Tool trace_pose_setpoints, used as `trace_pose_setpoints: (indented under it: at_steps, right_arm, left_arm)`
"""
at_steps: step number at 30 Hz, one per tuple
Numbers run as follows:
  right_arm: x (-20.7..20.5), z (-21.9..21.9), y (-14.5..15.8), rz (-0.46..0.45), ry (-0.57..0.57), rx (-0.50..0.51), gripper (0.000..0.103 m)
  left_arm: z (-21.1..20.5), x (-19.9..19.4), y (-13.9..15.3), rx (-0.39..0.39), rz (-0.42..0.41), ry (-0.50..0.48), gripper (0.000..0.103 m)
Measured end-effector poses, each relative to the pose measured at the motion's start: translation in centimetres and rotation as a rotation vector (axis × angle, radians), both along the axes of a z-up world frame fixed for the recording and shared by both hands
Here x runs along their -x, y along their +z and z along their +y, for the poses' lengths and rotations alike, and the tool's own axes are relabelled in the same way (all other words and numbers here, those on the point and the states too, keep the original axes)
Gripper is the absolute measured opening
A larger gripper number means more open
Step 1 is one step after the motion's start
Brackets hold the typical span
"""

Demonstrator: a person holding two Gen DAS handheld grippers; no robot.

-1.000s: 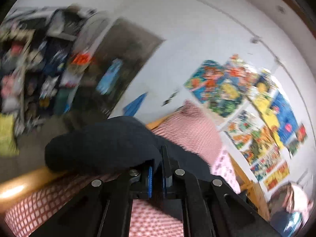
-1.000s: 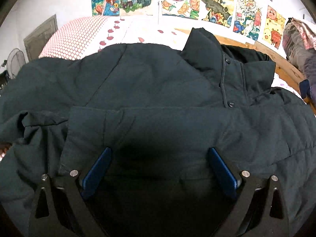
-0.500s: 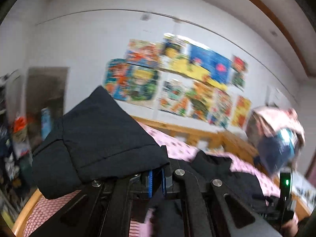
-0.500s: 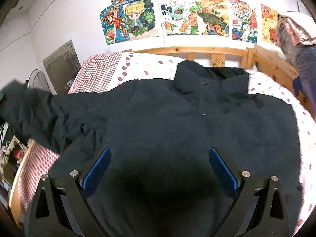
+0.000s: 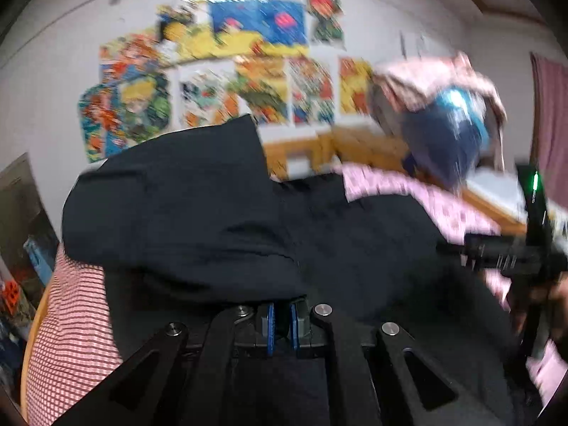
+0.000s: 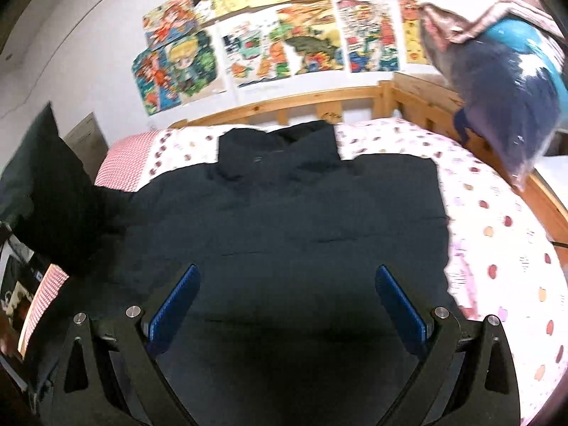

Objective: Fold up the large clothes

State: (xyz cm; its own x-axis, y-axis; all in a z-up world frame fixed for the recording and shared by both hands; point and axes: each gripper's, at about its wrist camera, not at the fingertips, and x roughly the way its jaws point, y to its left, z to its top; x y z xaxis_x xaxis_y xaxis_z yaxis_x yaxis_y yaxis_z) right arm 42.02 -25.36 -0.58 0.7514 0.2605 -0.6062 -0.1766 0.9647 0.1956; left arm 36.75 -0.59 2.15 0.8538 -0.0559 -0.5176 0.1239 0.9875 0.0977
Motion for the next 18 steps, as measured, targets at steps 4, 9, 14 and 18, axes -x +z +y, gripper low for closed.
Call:
trace_pose_setpoints:
  at_steps: [4,9,14,18]
  right_arm:
    - [-0.7,-2.6,-1.3,0.026,-0.028,-0.028,0.097]
    - [-1.7,-4.8,-3.6,0.067,-0.047,-0.103,0.097]
    - [-2.6,-5.2,-5.7,0.115,-0.028,-0.192,0.097]
    - [-2.8,-4.1,-6.0,0.107,0.008,-0.228,0.097]
  left_arm:
    - [-2.7,-1.2,-2.9,-0.081,0.111,-0.054,0.006]
    - [-3.8,-1.7,-5.3,-0.118,0.232,-0.098,0.008]
    - [-3.2,-1.8,-6.2,-0.077,0.312,-0.147,0.026]
    - [-2.7,-0.3,-5.8,-0.009,0.309,-0.24,0.078]
